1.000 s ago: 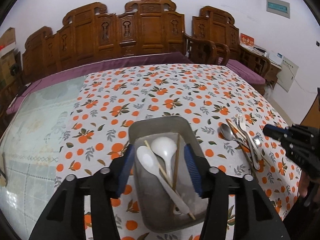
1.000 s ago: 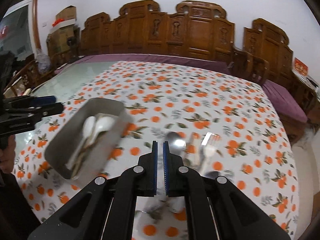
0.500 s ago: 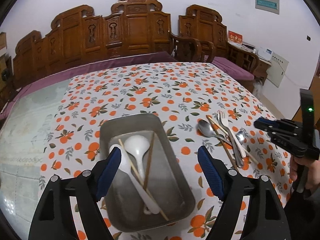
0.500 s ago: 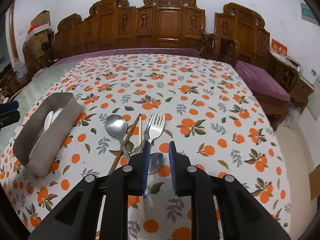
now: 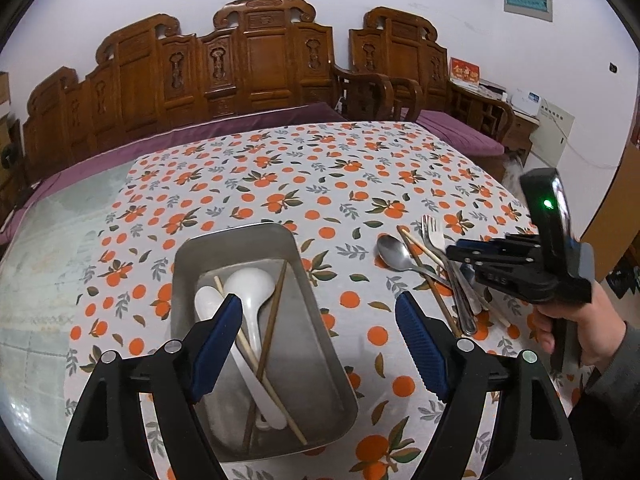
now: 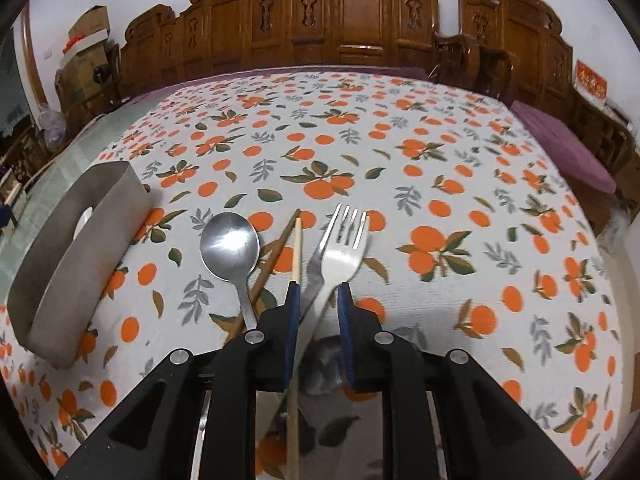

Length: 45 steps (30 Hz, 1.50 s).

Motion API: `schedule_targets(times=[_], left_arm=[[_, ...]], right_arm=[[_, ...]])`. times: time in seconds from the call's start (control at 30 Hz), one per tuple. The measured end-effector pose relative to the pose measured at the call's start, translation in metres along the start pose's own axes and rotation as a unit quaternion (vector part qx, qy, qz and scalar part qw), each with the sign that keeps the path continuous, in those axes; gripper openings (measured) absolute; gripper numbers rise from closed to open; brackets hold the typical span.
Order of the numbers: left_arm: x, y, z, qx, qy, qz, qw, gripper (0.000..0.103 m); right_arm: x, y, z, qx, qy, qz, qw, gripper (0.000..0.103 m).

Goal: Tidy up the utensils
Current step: 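Move the right tool back toward the remaining utensils, then grasp a metal fork from the cloth with the right tool and lift it, then grasp a second metal fork with the left tool while the right tool holds its fork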

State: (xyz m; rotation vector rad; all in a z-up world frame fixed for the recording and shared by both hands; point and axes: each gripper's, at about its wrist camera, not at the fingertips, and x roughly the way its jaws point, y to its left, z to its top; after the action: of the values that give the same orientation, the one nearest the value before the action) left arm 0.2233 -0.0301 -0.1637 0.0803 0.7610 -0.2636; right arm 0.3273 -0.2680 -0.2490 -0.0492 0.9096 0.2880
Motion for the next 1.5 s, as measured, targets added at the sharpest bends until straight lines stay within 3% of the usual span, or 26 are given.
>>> schedule_targets(times=[0.23,0.47,0.57,0.97,1.13,1.5], left_arm=[[0.000,-0.011,-0.002,0.008,0.001,-0.006,1.0000,0.076],[-0.003,-0.023,-0.004,0.015,-0.002,-0.007,0.9999,0.075],[-0.003,-0.028,-0.004,0.018,-0.003,-0.005,0.9998,0.075],[0.017,-0.068,-0.006,0.046,0.022,0.010,0.9986,0.075],[0.037,-0.093,0.001,0.046,0.031,-0.011,0.9984,0.075],[0.101,-0.139,0.018,0.080,0.072,-0.033,0.9936,0.047]], right_arm=[[0.005,-0.013,-0.001,0.050,0.025,0.023,0.998,0.021],[0.010,-0.007,-0.002,0.024,0.051,-0.008,0.998,0.020],[0.010,-0.007,-0.001,0.023,0.054,-0.005,0.998,0.010],[-0.026,-0.038,0.005,0.041,0.001,0.010,0.999,0.008],[-0.029,-0.060,-0.002,0.046,0.000,-0.006,0.999,0.008],[-0.033,-0.091,-0.004,0.082,-0.007,0.001,0.997,0.008]])
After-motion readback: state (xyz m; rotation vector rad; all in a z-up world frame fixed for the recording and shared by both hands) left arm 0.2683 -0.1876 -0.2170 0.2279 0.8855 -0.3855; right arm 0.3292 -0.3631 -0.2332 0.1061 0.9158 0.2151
